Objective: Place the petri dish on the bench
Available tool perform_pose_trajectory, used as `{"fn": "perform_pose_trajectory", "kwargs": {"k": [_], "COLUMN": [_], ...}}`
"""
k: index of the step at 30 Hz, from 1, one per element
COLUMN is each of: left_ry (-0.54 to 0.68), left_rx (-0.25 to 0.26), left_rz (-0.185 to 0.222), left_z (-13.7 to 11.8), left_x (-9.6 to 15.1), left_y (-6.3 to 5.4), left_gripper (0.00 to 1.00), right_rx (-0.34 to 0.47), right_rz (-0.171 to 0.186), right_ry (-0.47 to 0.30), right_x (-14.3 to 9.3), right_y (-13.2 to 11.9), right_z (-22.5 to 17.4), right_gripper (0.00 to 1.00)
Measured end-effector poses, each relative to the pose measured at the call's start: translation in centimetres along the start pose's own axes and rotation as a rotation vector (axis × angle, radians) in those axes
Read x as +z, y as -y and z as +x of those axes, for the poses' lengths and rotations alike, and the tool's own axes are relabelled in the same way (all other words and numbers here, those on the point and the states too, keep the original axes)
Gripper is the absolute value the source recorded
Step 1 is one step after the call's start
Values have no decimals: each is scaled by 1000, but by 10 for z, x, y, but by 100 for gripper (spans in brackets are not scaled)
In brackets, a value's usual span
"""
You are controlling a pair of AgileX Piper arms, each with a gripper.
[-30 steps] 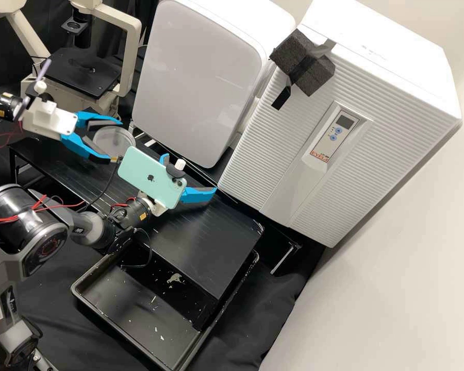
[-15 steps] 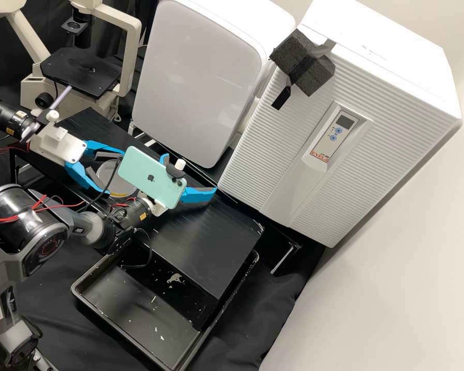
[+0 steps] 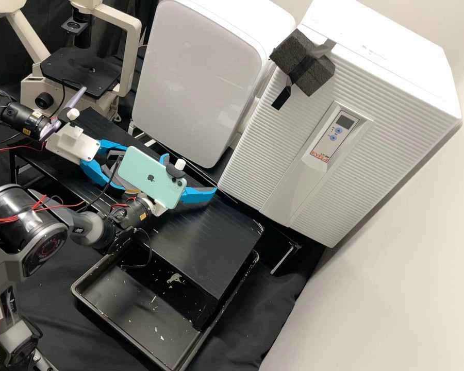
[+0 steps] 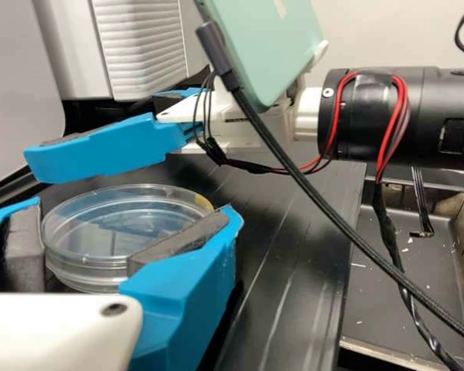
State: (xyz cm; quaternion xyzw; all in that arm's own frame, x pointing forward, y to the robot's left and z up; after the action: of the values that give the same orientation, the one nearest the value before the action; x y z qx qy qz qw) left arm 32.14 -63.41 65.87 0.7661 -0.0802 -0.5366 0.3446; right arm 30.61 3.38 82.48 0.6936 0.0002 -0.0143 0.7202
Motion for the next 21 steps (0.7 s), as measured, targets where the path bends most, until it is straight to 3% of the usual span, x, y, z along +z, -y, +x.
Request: {"fn": "perform_pose_trajectory", "kwargs": {"k": [8,14,21], "left_ry": [-4,3,-2], "left_rx": [5,5,8], "left_rz": [-52,-67,-57], "left_z": [3,6,8], "left_x": [0,3,3], "left_y": [2,2,-2], "left_gripper": [0,0,0], "right_rx": [0,0,0], "right_rz": [0,0,0], "right_ry": [0,0,0], "right_x": [0,0,0], "right_y": [0,0,0], "right_z": [0,0,0], "right_gripper": [100,100,100]}}
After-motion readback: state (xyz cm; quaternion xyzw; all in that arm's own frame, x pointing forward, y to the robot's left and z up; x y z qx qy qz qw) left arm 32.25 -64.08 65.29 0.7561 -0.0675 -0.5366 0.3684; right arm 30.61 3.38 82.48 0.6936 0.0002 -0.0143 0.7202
